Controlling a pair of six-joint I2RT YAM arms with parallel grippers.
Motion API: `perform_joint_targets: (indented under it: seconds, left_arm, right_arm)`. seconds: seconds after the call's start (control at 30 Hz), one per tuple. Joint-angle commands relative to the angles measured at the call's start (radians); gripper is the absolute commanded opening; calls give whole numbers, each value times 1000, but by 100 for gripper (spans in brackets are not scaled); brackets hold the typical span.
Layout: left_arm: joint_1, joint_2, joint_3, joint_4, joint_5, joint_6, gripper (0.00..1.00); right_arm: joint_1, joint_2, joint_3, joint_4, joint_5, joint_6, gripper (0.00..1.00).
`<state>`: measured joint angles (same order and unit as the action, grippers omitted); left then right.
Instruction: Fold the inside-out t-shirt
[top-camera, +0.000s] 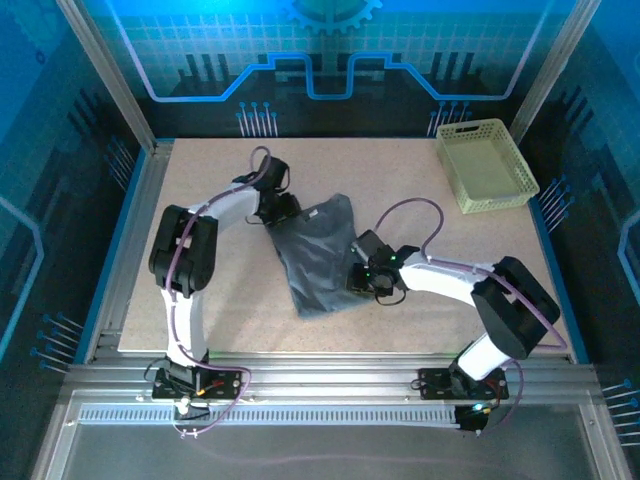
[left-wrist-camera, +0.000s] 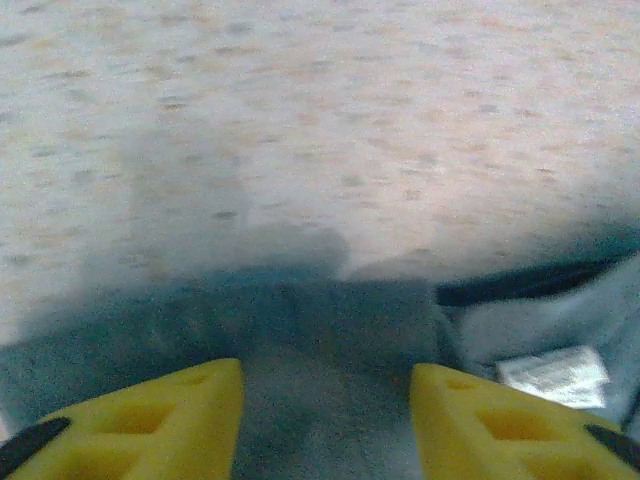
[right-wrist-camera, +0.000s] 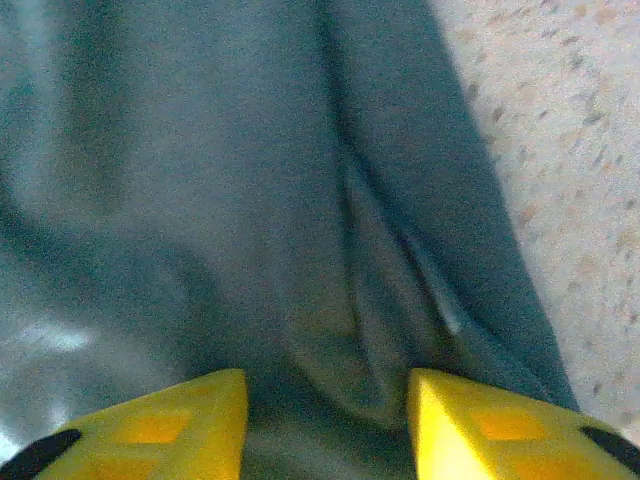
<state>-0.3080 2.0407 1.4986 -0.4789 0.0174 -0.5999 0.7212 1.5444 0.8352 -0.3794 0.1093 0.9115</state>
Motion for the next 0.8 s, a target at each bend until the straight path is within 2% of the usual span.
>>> perform_joint_targets:
  seconds: [0.0,0.07,0.13,0.2,0.3,0.4,0.5,0.63,0.77]
  left_arm:
    - [-20,-87,17,-139,-65,67,55]
    - [-18,-167,-39,-140,-112,65,60]
    - [-17,-236,-104,-141,-141,50,65]
    - [-14,-293,-185,-120,-144,27,70]
    - [5,-320,-279,-67,-111,-16,76]
    - [39,-282,-321,-3,-29,-47,78]
    - [51,-235,-327,56,1,-54,77]
    - [53,-156,-289,101,42,-56,77]
    - [55,-79,-246,113,58,-72,73]
  right_arm:
    - [-15,-92,77,-76,109,-38,52]
    - [-43,-95,126,-79,126,-141,57]
    - [-93,-46,197,-90,108,-225,57]
    - [-151,45,287,-77,22,-320,58]
    - [-203,203,440,-89,-28,-406,59]
    - [-256,374,596,-111,-95,-448,59]
    - [-284,517,734,-142,-131,-465,59]
    - [-298,637,855,-172,-148,-472,60]
    - [-297,713,918,-184,-175,-470,60]
